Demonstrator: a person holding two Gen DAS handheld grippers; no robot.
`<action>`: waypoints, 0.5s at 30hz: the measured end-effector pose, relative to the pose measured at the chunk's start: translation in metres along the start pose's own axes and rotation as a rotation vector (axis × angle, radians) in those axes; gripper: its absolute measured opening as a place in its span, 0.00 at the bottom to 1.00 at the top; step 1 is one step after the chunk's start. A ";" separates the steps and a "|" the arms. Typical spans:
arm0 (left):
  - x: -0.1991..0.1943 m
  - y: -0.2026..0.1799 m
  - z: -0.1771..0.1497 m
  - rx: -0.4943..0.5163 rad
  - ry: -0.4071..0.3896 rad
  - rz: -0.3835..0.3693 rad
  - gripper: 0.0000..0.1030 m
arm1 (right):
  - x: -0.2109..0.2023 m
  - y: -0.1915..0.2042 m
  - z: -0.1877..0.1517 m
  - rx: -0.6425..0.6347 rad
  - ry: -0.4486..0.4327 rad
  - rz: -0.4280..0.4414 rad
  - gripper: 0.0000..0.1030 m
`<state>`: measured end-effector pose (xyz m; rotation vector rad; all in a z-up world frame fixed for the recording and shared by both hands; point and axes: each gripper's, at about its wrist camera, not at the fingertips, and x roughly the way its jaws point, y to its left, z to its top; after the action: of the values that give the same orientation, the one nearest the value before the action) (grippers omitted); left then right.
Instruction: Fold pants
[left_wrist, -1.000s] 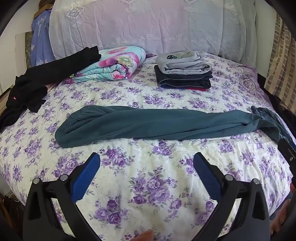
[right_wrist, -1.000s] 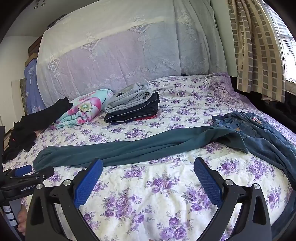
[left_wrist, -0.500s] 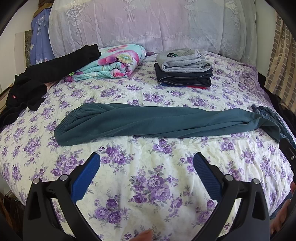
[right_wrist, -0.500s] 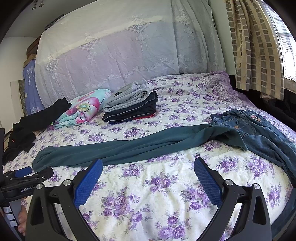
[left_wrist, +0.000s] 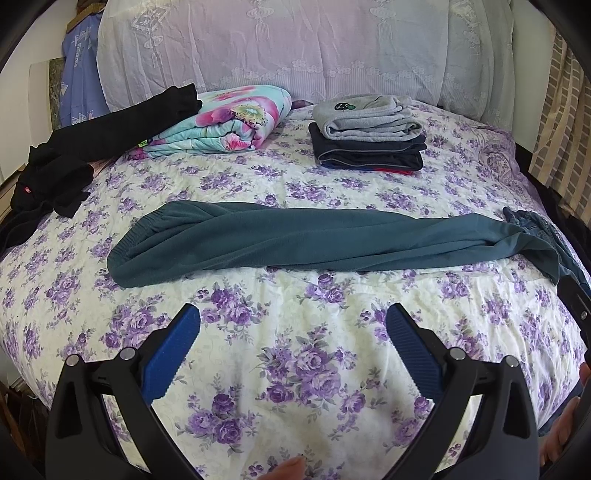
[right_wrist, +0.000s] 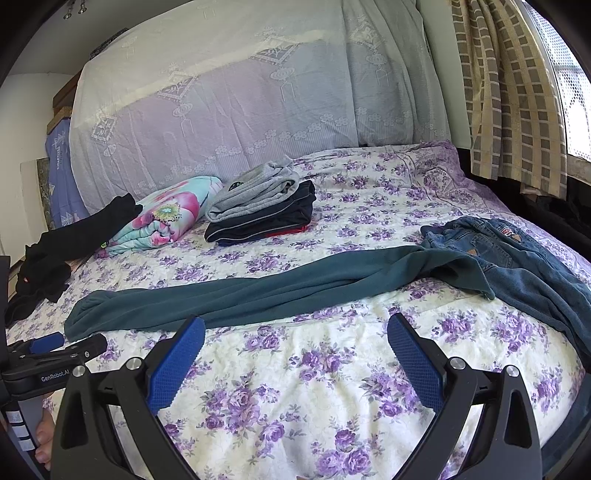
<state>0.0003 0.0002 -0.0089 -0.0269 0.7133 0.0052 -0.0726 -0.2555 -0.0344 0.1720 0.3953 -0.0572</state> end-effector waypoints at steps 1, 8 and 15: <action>0.001 0.000 -0.001 0.000 0.001 0.000 0.95 | 0.000 0.000 0.000 0.000 0.000 0.001 0.97; 0.006 0.000 -0.008 0.000 0.005 -0.001 0.95 | 0.000 -0.001 -0.001 0.001 0.002 0.000 0.97; 0.007 0.001 -0.011 0.000 0.007 -0.001 0.95 | 0.000 -0.001 -0.001 0.001 0.003 0.000 0.97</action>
<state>-0.0014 0.0006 -0.0221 -0.0275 0.7202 0.0046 -0.0728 -0.2563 -0.0359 0.1729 0.3983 -0.0568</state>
